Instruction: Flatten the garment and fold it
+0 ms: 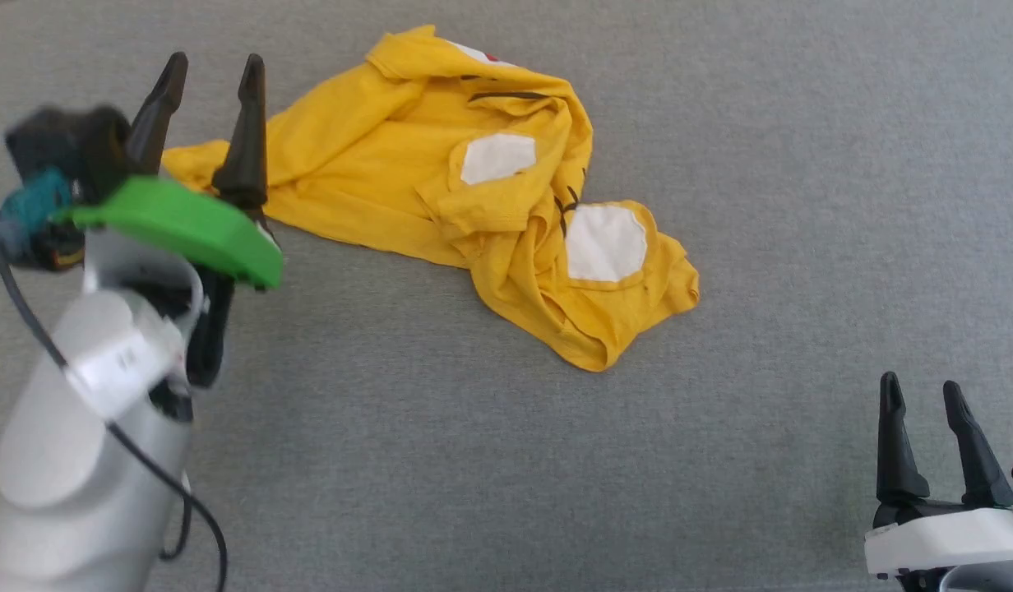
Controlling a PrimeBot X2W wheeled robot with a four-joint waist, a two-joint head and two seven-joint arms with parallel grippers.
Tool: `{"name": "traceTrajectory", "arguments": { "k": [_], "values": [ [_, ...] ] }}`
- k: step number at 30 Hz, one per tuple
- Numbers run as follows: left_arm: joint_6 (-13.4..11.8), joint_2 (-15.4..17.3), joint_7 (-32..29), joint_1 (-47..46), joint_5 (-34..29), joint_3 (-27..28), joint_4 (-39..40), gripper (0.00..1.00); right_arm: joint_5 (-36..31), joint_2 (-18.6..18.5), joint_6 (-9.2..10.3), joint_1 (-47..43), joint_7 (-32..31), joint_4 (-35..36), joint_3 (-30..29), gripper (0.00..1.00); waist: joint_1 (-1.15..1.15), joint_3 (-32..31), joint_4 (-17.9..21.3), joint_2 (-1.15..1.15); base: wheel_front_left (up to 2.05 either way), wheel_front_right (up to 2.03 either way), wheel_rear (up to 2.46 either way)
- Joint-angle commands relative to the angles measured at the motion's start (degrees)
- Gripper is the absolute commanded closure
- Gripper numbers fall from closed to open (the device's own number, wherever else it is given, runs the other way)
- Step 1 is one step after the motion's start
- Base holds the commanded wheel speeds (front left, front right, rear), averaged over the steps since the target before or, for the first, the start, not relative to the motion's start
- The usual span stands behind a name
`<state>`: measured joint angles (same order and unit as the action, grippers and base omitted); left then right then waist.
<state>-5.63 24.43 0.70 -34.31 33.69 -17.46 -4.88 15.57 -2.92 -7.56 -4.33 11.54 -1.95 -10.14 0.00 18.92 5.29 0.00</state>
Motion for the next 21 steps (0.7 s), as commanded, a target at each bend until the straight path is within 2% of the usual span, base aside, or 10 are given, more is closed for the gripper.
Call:
{"name": "traceTrajectory", "arguments": {
  "k": [1,7,13,16,21],
  "values": [
    [-1.1,-0.3,2.5,3.1,-1.6,0.0,2.0,0.0,-0.3,0.0,0.08,-0.3,-0.3,0.4,-0.1,0.0,0.0,-2.2,-2.1,0.0,0.0,0.0,0.0],
    [-6.0,-3.5,12.8,16.6,-5.2,0.2,11.2,0.0,-0.3,0.0,0.08,-1.2,-1.0,1.2,-0.1,0.0,0.0,-3.4,-3.4,0.0,0.0,0.0,0.0],
    [-7.7,-8.7,14.3,29.6,-9.8,0.2,15.4,0.0,-0.4,0.0,0.08,-1.8,-1.3,1.6,0.0,0.0,0.0,-3.7,-4.7,0.0,0.0,0.0,0.0],
    [-7.4,-11.5,14.3,33.6,-11.4,1.0,14.5,0.0,-0.6,0.0,0.08,-2.1,-1.7,1.7,0.1,0.0,0.0,-4.1,-5.4,0.0,0.0,0.0,0.0],
    [-4.2,-16.3,14.3,36.6,-13.3,3.0,13.2,0.0,-2.6,0.0,0.08,-1.3,-4.9,3.7,2.1,0.0,0.0,-4.9,-7.6,0.0,0.0,0.0,0.0]
  ]
}}
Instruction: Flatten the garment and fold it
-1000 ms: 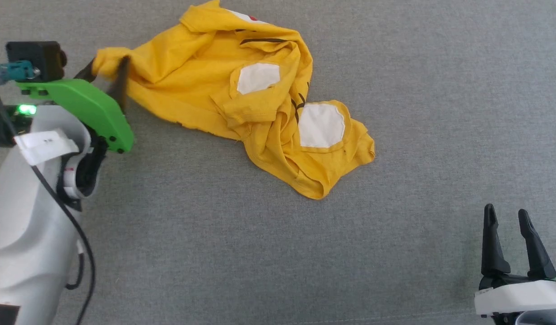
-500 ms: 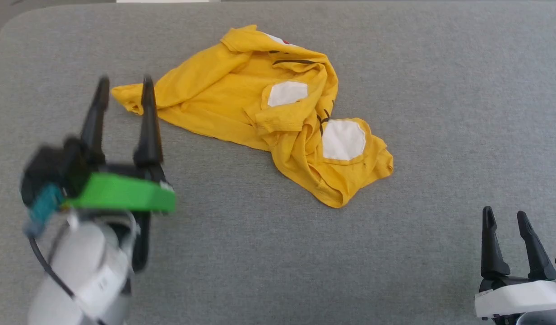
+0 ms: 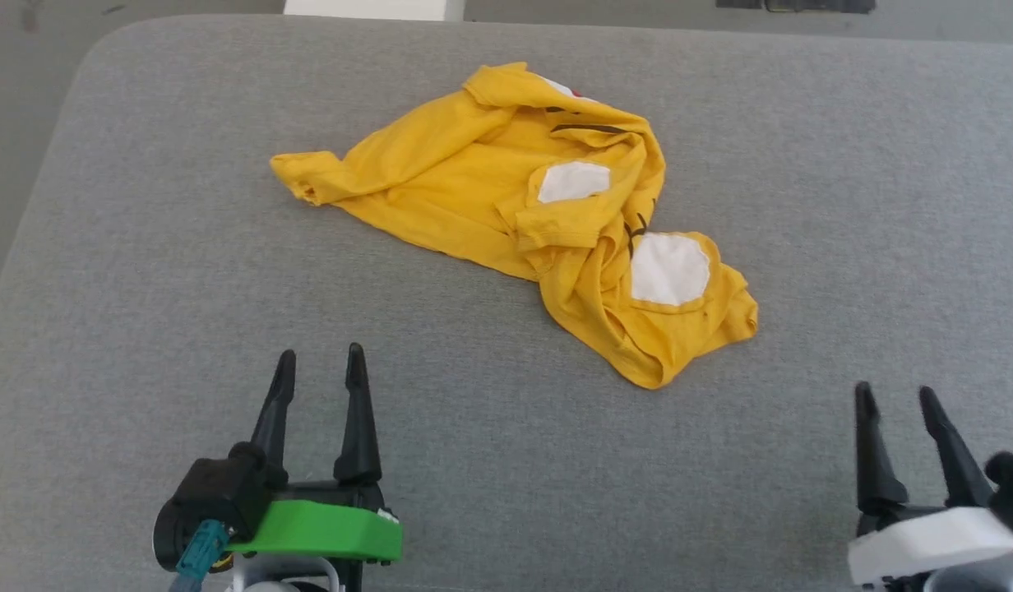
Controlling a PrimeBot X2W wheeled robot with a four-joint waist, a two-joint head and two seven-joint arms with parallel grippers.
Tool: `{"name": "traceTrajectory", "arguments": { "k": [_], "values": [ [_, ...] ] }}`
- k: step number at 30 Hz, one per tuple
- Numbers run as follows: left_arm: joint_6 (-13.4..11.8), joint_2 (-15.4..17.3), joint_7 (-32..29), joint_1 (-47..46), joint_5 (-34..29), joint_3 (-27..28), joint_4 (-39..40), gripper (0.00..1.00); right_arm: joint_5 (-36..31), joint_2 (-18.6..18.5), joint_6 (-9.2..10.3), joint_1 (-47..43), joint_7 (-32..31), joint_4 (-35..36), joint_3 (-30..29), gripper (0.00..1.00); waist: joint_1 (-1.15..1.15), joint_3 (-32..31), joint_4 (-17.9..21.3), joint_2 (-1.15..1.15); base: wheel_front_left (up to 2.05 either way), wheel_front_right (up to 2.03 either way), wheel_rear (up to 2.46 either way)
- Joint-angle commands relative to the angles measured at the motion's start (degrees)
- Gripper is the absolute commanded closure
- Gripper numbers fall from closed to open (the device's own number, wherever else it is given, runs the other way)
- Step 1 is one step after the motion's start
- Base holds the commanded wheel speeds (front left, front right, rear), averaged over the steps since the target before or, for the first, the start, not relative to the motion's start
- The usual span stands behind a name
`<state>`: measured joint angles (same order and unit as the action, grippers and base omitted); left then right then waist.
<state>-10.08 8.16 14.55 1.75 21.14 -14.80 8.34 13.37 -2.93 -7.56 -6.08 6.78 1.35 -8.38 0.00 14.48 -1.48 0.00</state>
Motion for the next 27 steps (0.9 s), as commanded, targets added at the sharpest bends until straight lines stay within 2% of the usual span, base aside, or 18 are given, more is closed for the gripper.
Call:
{"name": "traceTrajectory", "arguments": {
  "k": [1,4,8,11,15,21,22,27],
  "values": [
    [0.8,-0.5,0.4,0.7,-1.2,0.8,-0.2,0.0,-1.0,0.1,0.08,1.1,-1.1,1.2,0.9,0.0,0.0,-0.6,-1.1,0.0,0.0,0.0,0.0],
    [2.4,-1.6,0.4,0.8,-2.3,2.3,-0.7,0.0,-3.7,0.1,0.08,4.7,-6.0,3.7,4.1,0.0,0.0,-0.6,-1.8,0.0,0.0,0.0,0.0],
    [4.4,-2.8,0.4,0.5,-3.9,3.5,-1.5,0.0,-6.1,-0.3,0.08,12.9,-17.1,4.4,11.0,0.0,0.0,-0.1,-3.0,0.0,0.0,0.0,0.0],
    [5.6,-3.7,0.4,0.0,-4.6,3.6,-2.4,0.0,-6.6,-3.0,0.08,20.1,-24.3,2.9,15.8,0.0,0.0,0.6,-4.1,0.0,0.0,0.0,0.0],
    [7.0,-4.6,0.4,-1.0,-4.7,3.1,-3.7,0.0,-5.6,-6.4,0.08,28.6,-30.4,-1.5,20.6,0.0,0.0,1.8,-6.2,0.0,0.0,0.0,0.0],
    [8.1,-5.2,0.4,-2.5,-4.1,2.3,-5.6,0.0,-4.9,-11.5,0.08,38.9,-34.7,-11.1,28.3,0.0,0.0,3.5,-9.9,0.0,0.0,0.0,0.0],
    [8.4,-5.2,0.4,-3.1,-3.8,1.7,-6.2,0.0,-5.0,-13.3,0.08,42.7,-34.5,-15.7,31.6,0.0,0.0,4.3,-11.6,0.0,0.0,0.0,0.0],
    [7.8,-5.3,0.4,-4.6,-2.0,0.0,-6.7,0.0,-5.0,-15.7,0.08,47.5,-34.9,-23.9,36.4,0.0,0.0,5.7,-14.3,0.0,0.0,0.0,0.0]
  ]
}}
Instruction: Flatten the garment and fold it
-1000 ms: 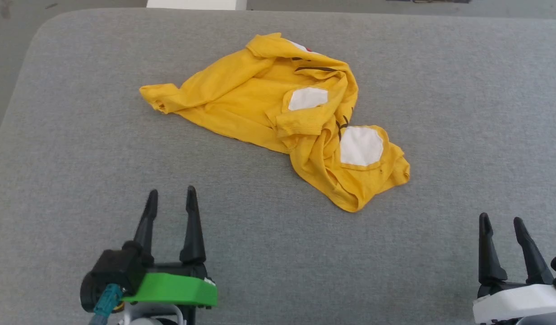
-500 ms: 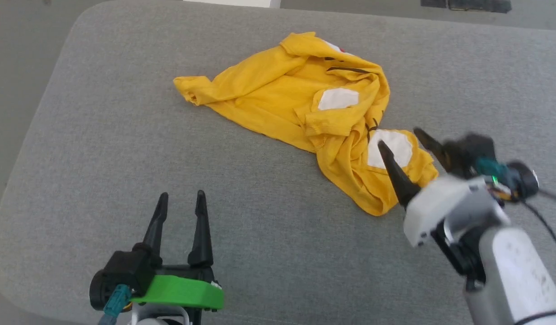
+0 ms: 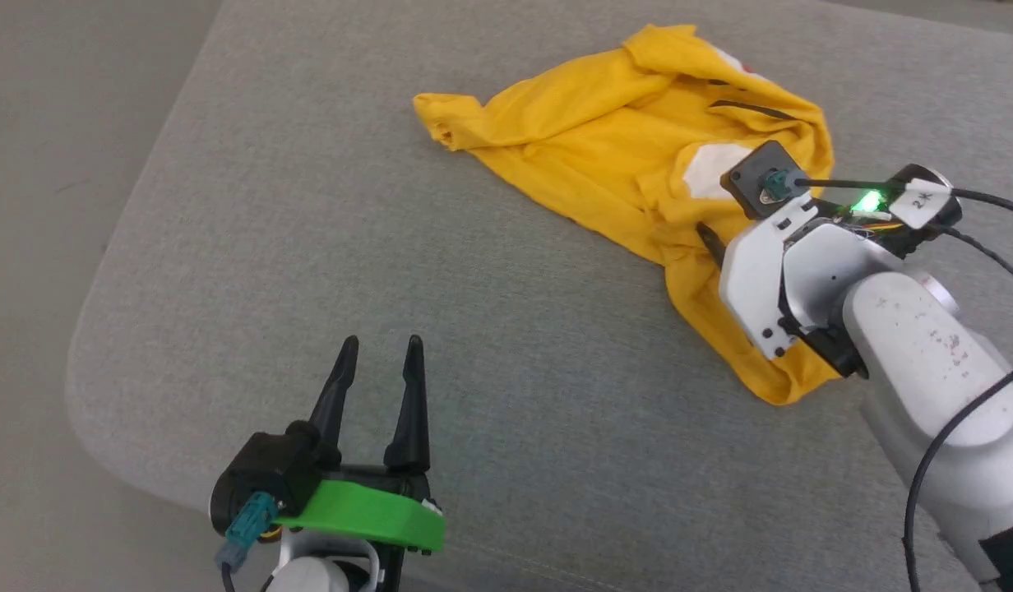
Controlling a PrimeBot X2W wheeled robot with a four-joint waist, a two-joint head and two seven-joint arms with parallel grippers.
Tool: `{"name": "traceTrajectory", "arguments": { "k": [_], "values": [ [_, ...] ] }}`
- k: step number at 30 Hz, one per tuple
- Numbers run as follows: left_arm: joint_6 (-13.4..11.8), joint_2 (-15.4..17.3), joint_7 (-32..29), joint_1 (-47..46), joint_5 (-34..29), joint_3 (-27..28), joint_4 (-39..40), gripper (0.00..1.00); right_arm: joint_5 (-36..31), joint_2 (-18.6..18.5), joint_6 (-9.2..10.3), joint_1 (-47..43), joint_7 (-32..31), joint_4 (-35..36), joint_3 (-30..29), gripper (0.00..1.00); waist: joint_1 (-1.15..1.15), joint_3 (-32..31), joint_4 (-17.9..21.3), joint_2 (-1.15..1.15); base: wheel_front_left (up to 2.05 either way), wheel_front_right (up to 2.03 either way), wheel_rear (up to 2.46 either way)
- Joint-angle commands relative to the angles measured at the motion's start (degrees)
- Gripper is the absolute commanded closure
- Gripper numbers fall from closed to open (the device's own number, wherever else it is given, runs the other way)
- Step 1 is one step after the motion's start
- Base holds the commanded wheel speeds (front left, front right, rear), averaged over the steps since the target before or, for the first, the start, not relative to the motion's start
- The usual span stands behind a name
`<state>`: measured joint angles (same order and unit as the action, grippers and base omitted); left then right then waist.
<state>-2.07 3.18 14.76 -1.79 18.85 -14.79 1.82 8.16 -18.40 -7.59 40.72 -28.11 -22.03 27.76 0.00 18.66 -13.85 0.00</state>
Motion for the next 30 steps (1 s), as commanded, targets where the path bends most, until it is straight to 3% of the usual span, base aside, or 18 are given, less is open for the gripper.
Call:
{"name": "traceTrajectory", "arguments": {
  "k": [1,2,9,13,19,23,27,29,30],
  "values": [
    [-0.6,-0.3,0.2,-1.7,0.9,-0.7,-0.2,0.0,0.2,-1.0,0.1,2.9,0.4,-3.9,1.0,0.61,0.0,2.1,-2.7,0.0,0.0,0.0,0.0],
    [-0.8,-0.3,0.2,-1.9,1.1,-0.8,-0.2,0.0,0.2,-1.0,0.1,3.5,1.3,-4.7,0.7,1.0,0.0,2.2,-2.8,0.0,0.0,0.0,0.0],
    [-1.4,-0.3,0.2,-1.2,1.0,-0.1,-0.8,0.0,2.2,0.0,0.1,5.4,6.8,-6.3,-1.4,1.0,0.0,0.2,-0.7,0.0,0.0,0.0,0.0],
    [-1.2,-0.3,0.2,-0.3,0.5,0.4,-1.0,0.0,5.2,0.8,0.1,5.4,9.9,-5.0,-6.5,1.0,0.0,-2.5,1.7,0.0,0.0,0.0,0.0],
    [-1.0,-0.3,0.2,2.4,-0.2,1.4,-1.3,0.0,7.7,-1.7,0.1,-1.5,12.5,1.6,-23.8,1.0,0.0,-6.5,4.9,0.0,0.0,0.0,0.0],
    [-0.6,-0.3,0.2,4.4,-0.7,2.2,-1.3,0.0,6.6,-2.1,0.1,-14.2,10.4,10.2,-40.5,1.0,0.0,-7.6,6.4,0.0,0.0,0.0,0.0],
    [-0.1,-0.3,0.2,5.2,-1.0,2.5,-1.4,0.0,4.3,1.2,0.1,-28.0,8.3,17.3,-54.4,1.0,0.0,-7.7,7.1,0.0,0.0,0.0,0.0],
    [0.1,-0.3,0.2,5.4,-1.1,2.6,-1.4,0.0,4.0,4.1,0.1,-32.7,7.8,18.9,-58.5,1.0,0.0,-7.7,7.4,0.0,0.0,0.0,0.0],
    [0.2,-0.3,0.2,5.5,-1.2,2.5,-1.6,0.0,3.7,5.2,0.1,-34.1,7.8,19.2,-59.6,0.9,0.0,-7.7,7.5,0.0,0.0,0.0,0.0]
  ]
}}
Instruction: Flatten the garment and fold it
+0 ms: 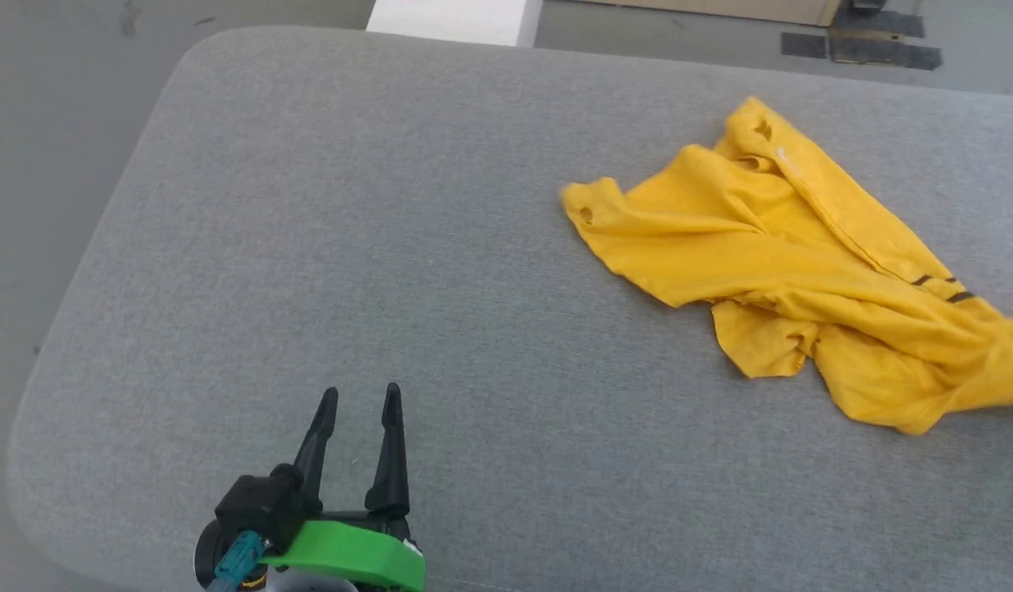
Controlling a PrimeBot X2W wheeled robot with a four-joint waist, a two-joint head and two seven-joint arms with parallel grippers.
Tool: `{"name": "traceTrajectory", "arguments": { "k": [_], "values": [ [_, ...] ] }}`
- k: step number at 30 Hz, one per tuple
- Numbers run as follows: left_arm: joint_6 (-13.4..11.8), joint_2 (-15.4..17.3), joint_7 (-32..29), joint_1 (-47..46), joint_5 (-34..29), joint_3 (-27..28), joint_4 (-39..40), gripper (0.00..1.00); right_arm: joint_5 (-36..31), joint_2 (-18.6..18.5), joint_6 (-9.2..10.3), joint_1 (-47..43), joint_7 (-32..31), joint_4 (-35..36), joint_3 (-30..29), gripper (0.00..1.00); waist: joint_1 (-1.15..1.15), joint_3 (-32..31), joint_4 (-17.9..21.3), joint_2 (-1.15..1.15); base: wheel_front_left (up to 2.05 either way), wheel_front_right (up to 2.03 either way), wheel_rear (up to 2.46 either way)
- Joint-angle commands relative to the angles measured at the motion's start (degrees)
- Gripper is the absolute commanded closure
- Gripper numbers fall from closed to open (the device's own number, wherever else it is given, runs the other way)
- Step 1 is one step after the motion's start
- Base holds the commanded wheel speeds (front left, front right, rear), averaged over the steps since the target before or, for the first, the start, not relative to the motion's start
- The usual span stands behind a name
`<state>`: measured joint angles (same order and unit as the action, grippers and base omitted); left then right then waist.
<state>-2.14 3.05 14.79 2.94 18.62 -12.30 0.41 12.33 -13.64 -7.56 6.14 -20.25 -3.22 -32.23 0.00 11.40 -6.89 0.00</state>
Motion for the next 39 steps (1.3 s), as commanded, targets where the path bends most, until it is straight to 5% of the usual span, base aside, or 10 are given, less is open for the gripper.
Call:
{"name": "traceTrajectory", "arguments": {
  "k": [1,2,3,10,17,21,30,39],
  "values": [
    [0.4,-0.2,0.2,0.7,-1.1,0.0,-0.3,0.0,-0.9,1.7,0.08,-0.8,0.0,0.6,-0.6,0.62,0.0,-0.4,0.7,0.0,0.0,0.0,0.0],
    [0.5,-0.2,0.2,0.7,-1.2,-0.1,-0.5,0.0,-1.2,2.8,0.08,-1.3,0.1,0.6,-1.3,0.16,0.0,-0.4,0.8,0.0,0.0,0.0,0.0],
    [0.7,-0.2,0.2,0.6,-1.3,-0.2,-0.6,0.0,-1.8,3.8,0.08,-1.7,0.2,0.4,-1.8,0.0,0.0,-0.4,0.8,0.0,0.0,0.0,0.0],
    [1.0,-0.2,0.2,0.1,-1.7,-0.1,-1.3,0.0,-1.9,6.6,0.08,0.0,2.5,2.0,2.0,0.0,0.0,-0.5,1.5,0.0,0.0,0.0,0.0],
    [1.1,-0.2,0.2,-0.1,-2.5,0.5,-0.3,0.0,-0.6,8.0,0.08,0.0,3.6,13.9,9.4,0.0,0.0,-0.4,3.0,0.0,0.0,0.0,0.0],
    [1.3,-0.2,0.2,-0.4,-2.9,0.8,1.5,0.0,-4.3,10.1,0.08,-6.4,13.2,20.1,15.5,0.0,0.0,0.5,3.5,0.0,0.0,0.0,0.0],
    [0.6,-0.2,0.2,2.9,-2.6,2.1,3.7,0.0,-0.2,10.7,0.08,-17.4,26.8,11.2,21.1,0.0,0.0,0.2,4.4,0.0,0.0,0.0,0.0],
    [2.1,0.3,-0.1,2.2,-5.4,1.2,3.2,0.0,-0.4,10.8,0.08,-16.0,30.0,8.0,22.3,0.0,0.0,-0.3,6.0,0.0,0.0,0.0,0.0]
  ]
}}
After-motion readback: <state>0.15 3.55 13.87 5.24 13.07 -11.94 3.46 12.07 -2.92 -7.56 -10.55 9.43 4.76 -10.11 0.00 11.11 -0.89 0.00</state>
